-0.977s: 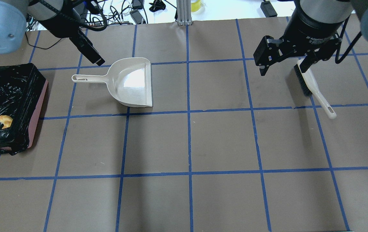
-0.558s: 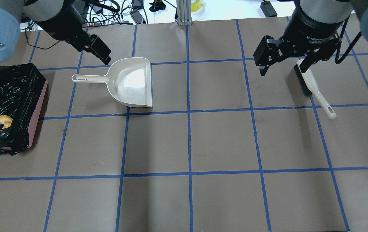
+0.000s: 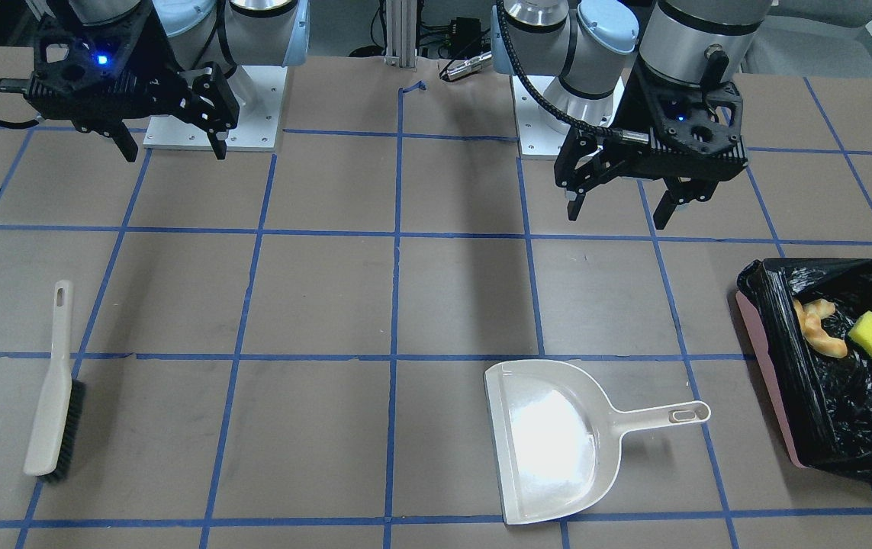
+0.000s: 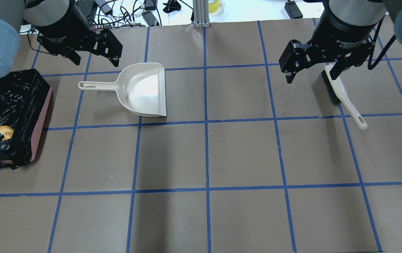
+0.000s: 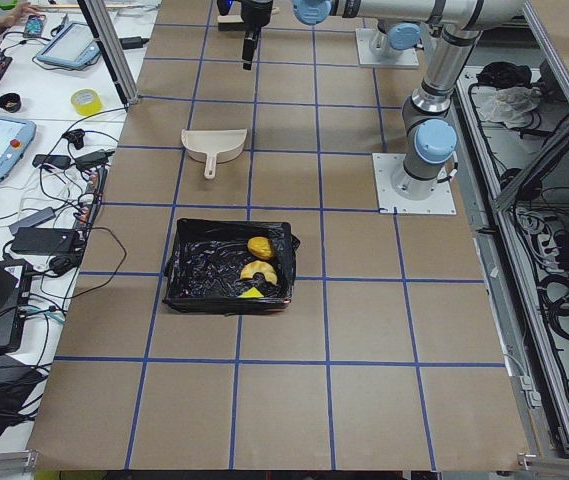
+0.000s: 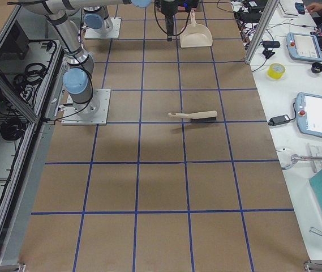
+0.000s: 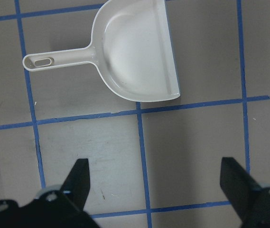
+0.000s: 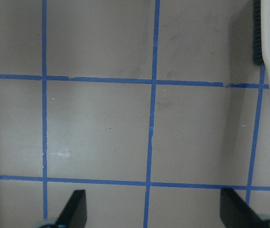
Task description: Sweep and dump trash into bin
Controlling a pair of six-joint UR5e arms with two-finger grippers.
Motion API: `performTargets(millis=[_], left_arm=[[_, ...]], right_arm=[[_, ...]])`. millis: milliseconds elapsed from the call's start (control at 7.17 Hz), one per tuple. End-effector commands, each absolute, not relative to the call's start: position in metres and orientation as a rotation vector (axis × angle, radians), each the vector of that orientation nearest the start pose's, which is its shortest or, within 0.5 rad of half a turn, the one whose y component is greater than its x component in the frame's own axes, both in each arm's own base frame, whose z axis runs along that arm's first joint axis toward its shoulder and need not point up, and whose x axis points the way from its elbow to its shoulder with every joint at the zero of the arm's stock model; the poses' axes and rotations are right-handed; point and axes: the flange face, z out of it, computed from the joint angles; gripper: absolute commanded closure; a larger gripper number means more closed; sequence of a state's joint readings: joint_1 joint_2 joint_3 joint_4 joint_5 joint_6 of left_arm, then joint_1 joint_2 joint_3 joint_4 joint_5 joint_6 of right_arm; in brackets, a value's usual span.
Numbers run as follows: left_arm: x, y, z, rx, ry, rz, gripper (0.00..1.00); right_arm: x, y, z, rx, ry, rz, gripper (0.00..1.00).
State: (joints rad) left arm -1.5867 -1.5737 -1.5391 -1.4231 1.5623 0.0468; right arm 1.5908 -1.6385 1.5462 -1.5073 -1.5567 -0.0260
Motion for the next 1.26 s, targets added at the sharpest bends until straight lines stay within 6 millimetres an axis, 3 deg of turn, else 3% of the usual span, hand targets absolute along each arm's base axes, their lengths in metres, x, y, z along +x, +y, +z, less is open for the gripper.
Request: performTargets(millis=[0,419,1116], left_arm=[[-0.142,-0.493,0.522,0.001,3.138,-0.282,0.03],[-0.142,-0.48,0.519,0.001,3.137,-0.27,0.02],[-0.136,-0.484,0.517,-0.018,3.139,-0.28,0.01]], right_arm=[[0.142,-0.462,0.525,-0.067,3.13,-0.039,0.0],[0.143,-0.461,0.525,-0.07,3.13,-0.038,0.0],[0.142,-0.464,0.526,-0.07,3.134,-0.063,0.0]])
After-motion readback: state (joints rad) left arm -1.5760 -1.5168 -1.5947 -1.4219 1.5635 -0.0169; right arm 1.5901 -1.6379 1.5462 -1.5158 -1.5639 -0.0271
